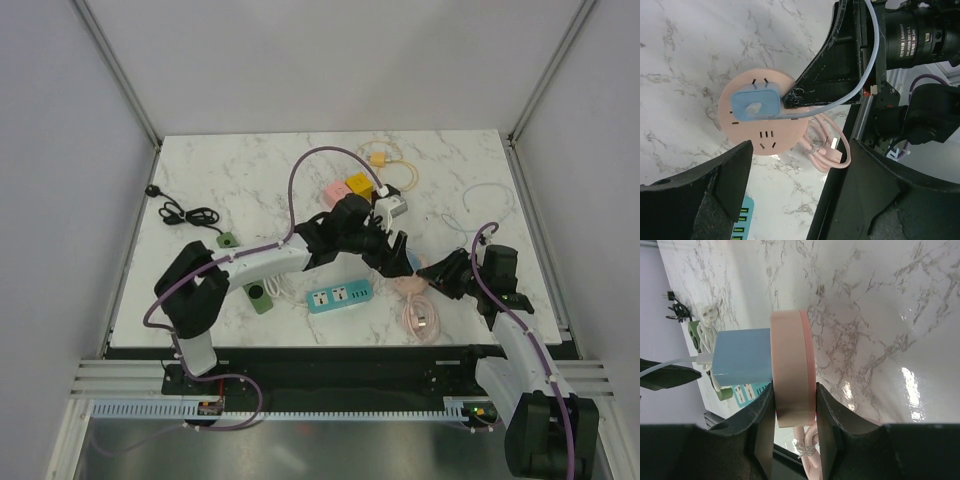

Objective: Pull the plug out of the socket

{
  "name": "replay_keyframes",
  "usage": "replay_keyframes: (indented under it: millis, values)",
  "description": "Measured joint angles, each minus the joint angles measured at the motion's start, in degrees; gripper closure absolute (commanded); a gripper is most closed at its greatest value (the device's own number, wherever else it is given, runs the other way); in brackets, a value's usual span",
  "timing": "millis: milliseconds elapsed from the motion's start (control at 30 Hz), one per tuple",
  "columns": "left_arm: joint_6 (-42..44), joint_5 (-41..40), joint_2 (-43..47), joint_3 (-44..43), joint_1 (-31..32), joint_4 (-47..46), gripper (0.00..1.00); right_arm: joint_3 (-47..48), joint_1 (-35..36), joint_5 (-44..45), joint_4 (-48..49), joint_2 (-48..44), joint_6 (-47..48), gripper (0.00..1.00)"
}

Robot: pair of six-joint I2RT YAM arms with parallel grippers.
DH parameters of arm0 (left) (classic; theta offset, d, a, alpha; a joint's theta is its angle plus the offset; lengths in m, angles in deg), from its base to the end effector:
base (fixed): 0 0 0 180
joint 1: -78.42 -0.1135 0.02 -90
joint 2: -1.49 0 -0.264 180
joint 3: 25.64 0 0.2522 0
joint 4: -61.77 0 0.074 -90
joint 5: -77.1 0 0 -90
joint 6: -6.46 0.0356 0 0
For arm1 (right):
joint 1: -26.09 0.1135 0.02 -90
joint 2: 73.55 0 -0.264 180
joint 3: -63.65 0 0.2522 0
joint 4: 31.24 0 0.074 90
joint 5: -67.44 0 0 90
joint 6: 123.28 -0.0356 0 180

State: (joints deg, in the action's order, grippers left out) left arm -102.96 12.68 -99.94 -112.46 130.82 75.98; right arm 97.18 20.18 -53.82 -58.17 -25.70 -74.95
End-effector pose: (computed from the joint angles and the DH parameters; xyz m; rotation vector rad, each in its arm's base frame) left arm 0.2376 -0.3337 0.2575 0.9238 2.0619 -1.1882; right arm 0.1667 0.0013 0.1780 0.6682 2.2464 0.9425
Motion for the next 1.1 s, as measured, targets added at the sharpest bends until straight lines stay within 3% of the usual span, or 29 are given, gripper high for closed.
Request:
replay_keyframes:
  millis: [67,167,567,667,867,1000,1100]
  values:
    - [0.4,-0.2,-1.4,-0.2,0.9,-1.4,0.16,0.0,0.0,-0.4,-0.1,-0.1,-0.3,1.00]
    - [0.6,-1.1,-4.3,-1.1,1.6,-1.6,0.28,0.0,-0.1,-0.8,-0.3,-0.5,-0.7,1.00]
    - [0.6,-3.0,-9.7,-4.8,1.4,-2.3,0.24,0.0,-0.2,-2.0,-0.4,-2.2,-1.6,1.00]
    - [0.6,-3.1,-10.4,-6.4,1.4,-2.8,0.33,0.0,-0.2,-2.2,-0.3,-2.3,-1.8,1.00]
    - [0.4,-4.0,-10.6,-6.5,1.3,-5.0,0.34,0.0,-0.3,-2.8,-0.1,-2.4,-2.5,1.00]
    - [0.3,-4.4,-11.1,-6.5,1.2,-5.9,0.44,0.0,-0.4,-2.8,-0.2,-2.8,-2.8,1.00]
    - [0.2,-4.2,-11.6,-6.5,1.0,-6.6,0.43,-0.2,-0.4,-2.8,-0.3,-2.8,-3.0,1.00]
